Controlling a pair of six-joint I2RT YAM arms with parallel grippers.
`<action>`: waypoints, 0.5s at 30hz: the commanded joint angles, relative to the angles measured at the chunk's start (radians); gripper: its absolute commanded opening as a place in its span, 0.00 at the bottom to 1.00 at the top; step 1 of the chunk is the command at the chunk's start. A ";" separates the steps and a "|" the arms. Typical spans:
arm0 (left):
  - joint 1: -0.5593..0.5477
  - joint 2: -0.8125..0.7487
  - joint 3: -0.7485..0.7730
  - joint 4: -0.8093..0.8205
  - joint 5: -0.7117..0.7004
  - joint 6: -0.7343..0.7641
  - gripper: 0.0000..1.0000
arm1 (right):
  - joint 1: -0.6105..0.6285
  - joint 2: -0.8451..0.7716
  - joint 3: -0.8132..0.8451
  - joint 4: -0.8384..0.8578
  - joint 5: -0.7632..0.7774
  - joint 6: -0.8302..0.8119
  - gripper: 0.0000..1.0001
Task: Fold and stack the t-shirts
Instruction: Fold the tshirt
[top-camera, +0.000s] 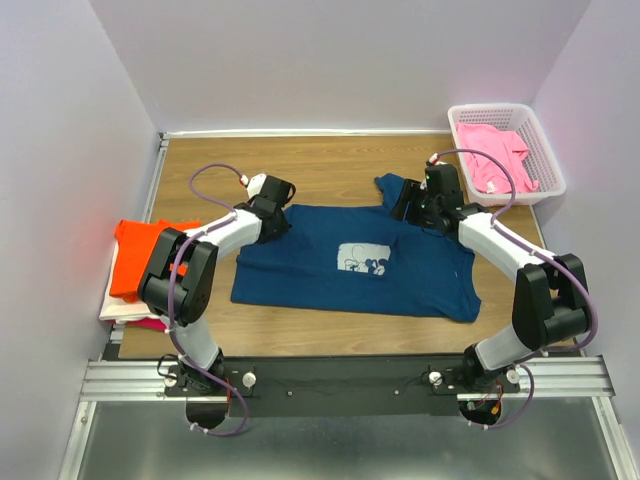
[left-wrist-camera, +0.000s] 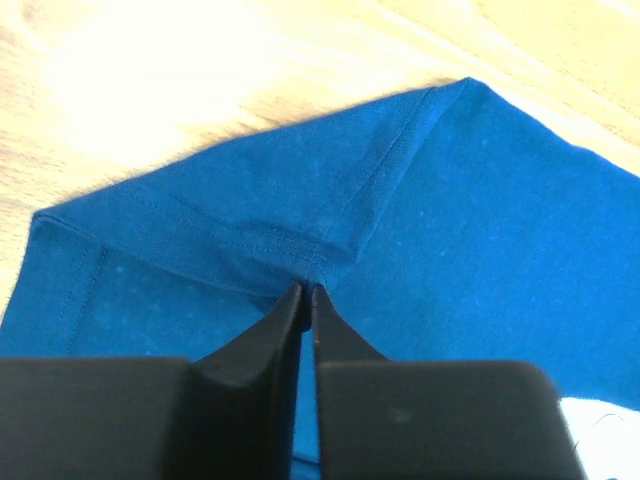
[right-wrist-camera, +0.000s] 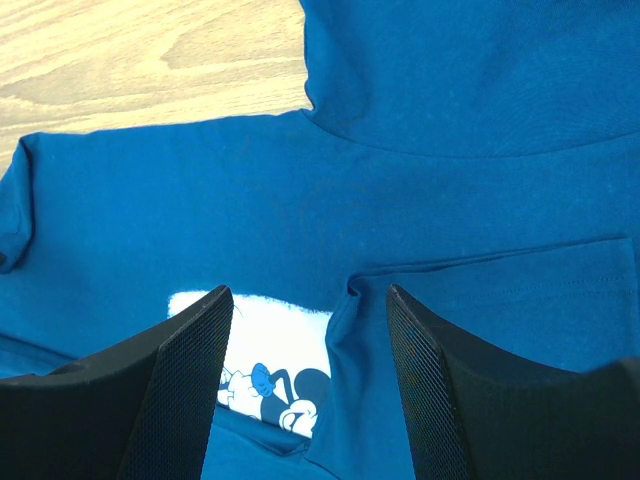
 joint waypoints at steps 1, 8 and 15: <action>-0.002 0.014 0.046 -0.025 -0.068 0.014 0.05 | -0.001 -0.001 -0.019 0.018 0.019 -0.012 0.70; 0.056 0.020 0.109 -0.051 -0.078 0.060 0.00 | -0.001 0.020 0.017 0.018 0.047 -0.006 0.70; 0.137 0.080 0.201 -0.037 -0.048 0.132 0.00 | -0.002 0.109 0.104 0.037 0.104 -0.033 0.70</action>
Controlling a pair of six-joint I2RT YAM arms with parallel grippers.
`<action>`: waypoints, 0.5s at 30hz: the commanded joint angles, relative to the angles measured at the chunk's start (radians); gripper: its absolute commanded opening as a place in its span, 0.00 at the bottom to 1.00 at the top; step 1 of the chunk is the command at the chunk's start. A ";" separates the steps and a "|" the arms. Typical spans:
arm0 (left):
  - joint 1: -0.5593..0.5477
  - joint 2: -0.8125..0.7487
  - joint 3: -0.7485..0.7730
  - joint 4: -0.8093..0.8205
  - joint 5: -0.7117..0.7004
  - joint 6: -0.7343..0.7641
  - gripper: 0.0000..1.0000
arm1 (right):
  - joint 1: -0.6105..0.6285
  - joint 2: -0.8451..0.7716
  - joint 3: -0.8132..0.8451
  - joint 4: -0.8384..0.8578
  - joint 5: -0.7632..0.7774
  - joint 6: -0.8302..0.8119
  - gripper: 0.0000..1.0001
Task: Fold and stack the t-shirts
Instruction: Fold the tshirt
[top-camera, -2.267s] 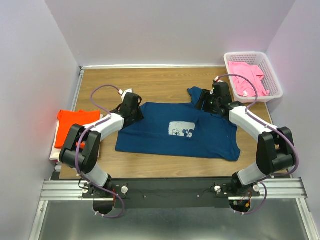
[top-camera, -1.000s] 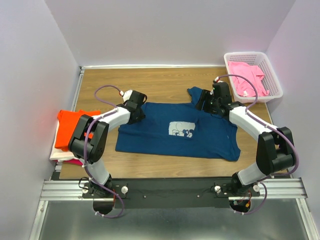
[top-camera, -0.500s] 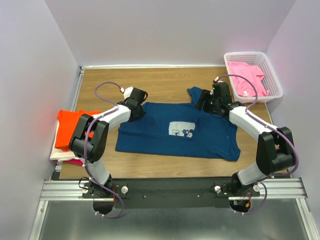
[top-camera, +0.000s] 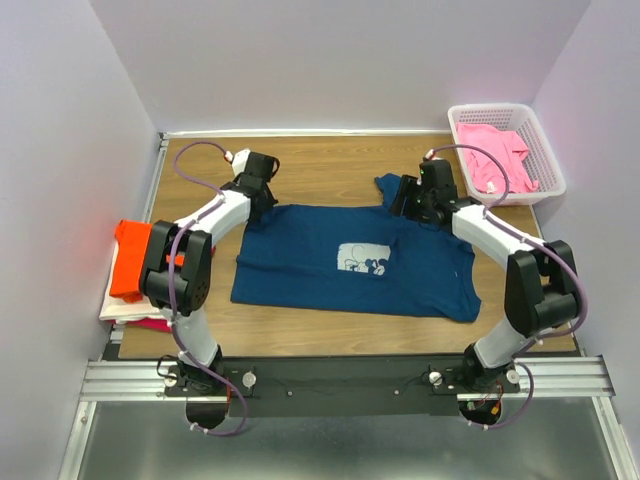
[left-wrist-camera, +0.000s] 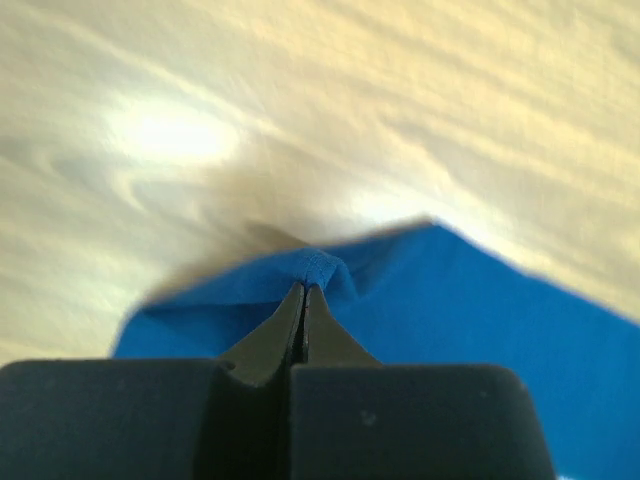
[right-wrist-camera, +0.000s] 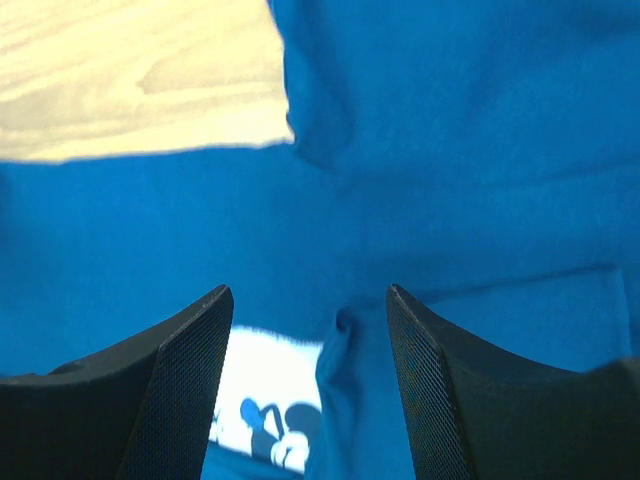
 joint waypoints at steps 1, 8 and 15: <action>0.043 0.043 0.050 0.013 0.002 0.057 0.00 | -0.001 0.066 0.085 0.041 0.071 -0.044 0.70; 0.082 0.132 0.108 0.028 0.054 0.099 0.00 | -0.002 0.167 0.187 0.113 0.112 -0.140 0.70; 0.115 0.157 0.119 0.053 0.101 0.117 0.23 | -0.016 0.270 0.243 0.145 0.120 -0.188 0.70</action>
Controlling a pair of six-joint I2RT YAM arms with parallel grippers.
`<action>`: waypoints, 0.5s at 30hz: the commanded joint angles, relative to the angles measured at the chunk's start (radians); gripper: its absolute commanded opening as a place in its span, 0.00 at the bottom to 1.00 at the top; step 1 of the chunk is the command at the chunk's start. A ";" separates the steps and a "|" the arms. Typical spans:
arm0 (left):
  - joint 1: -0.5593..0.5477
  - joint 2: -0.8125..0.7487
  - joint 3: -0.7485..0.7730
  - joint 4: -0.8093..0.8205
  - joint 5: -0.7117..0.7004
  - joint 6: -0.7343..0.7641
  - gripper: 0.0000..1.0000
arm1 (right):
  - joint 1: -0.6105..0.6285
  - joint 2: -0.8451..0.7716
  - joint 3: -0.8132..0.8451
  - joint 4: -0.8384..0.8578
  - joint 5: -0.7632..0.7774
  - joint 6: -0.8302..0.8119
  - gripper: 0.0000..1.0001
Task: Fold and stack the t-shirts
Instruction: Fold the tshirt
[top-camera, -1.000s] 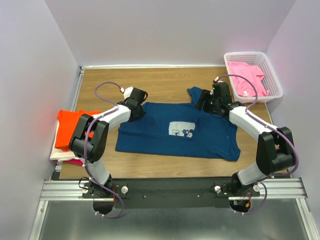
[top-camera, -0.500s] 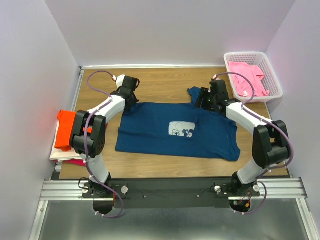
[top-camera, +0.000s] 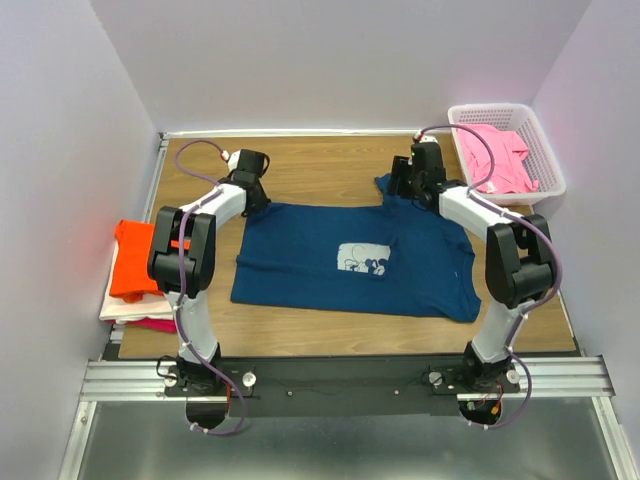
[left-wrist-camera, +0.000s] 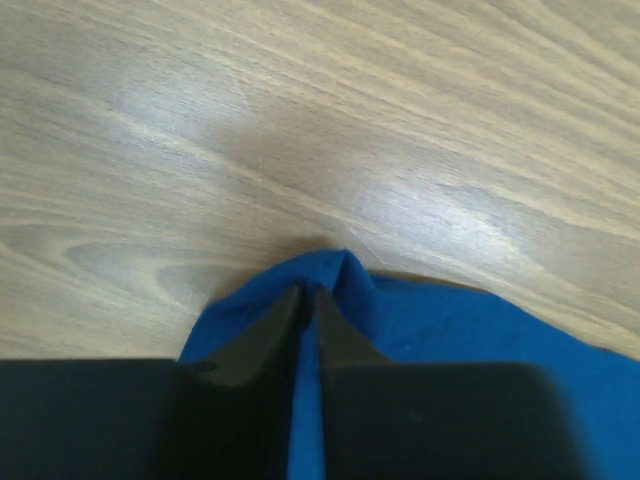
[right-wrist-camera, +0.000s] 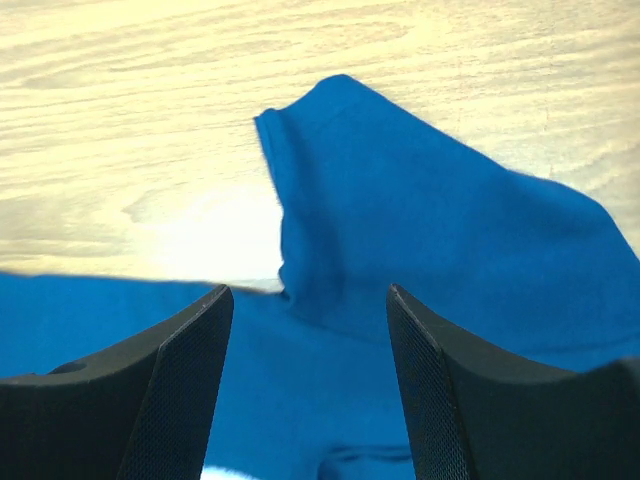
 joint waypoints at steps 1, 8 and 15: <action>0.025 0.007 0.026 0.027 0.037 0.028 0.30 | -0.012 0.062 0.042 0.041 0.032 -0.049 0.70; 0.053 -0.011 0.078 -0.017 0.010 0.033 0.74 | -0.014 0.093 0.056 0.056 0.023 -0.041 0.70; 0.051 0.002 0.097 -0.058 0.002 0.022 0.69 | -0.020 0.090 0.062 0.056 0.058 -0.046 0.70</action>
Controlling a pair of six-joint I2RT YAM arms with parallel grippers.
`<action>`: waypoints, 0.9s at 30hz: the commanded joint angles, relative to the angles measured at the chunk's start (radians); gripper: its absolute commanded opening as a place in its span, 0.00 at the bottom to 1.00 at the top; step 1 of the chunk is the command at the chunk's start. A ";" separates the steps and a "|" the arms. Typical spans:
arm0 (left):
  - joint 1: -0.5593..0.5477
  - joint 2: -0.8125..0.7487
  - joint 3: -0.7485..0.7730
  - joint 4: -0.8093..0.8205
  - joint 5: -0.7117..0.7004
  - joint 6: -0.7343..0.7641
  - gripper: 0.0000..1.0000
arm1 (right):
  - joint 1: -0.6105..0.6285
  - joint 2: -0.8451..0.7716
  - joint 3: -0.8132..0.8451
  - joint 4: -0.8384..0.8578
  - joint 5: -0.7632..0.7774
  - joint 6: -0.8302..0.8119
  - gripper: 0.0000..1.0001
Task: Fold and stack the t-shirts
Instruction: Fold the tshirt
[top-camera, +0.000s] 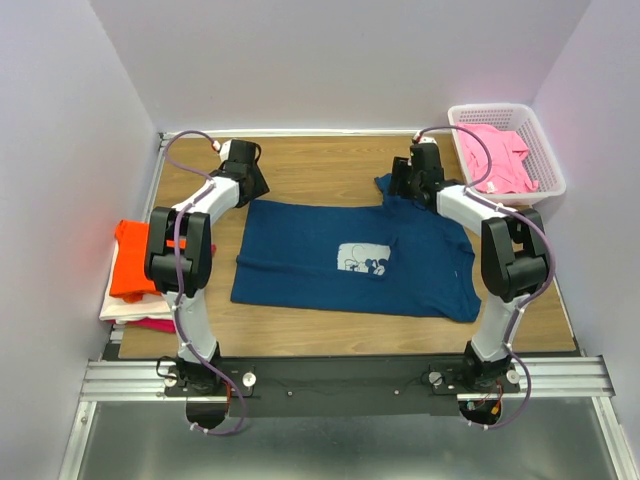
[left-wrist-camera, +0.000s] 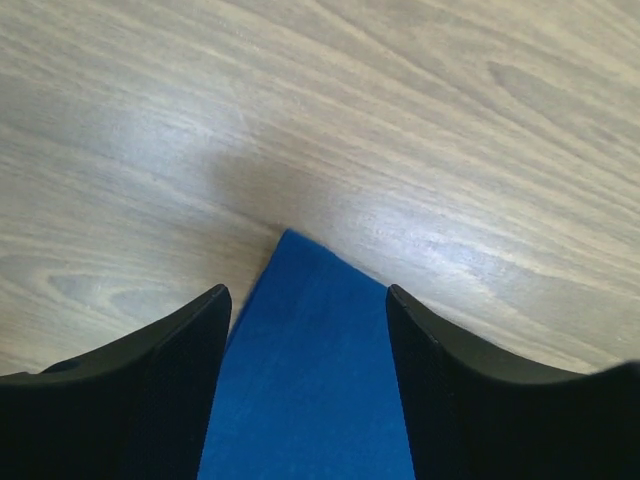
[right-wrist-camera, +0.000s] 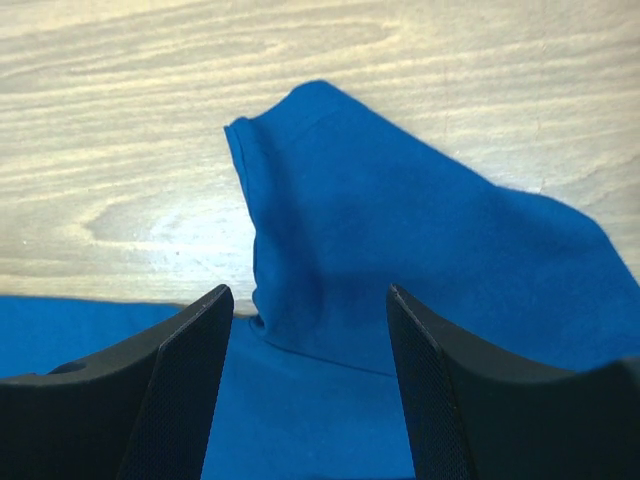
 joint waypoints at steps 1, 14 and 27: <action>0.001 0.018 0.037 -0.065 -0.026 -0.003 0.67 | -0.009 0.012 0.039 0.027 0.049 -0.012 0.70; -0.001 0.166 0.191 -0.151 -0.055 -0.027 0.47 | -0.029 0.029 0.083 0.029 0.035 -0.009 0.69; -0.008 0.248 0.248 -0.183 -0.075 -0.039 0.34 | -0.054 0.079 0.111 0.029 0.026 -0.017 0.69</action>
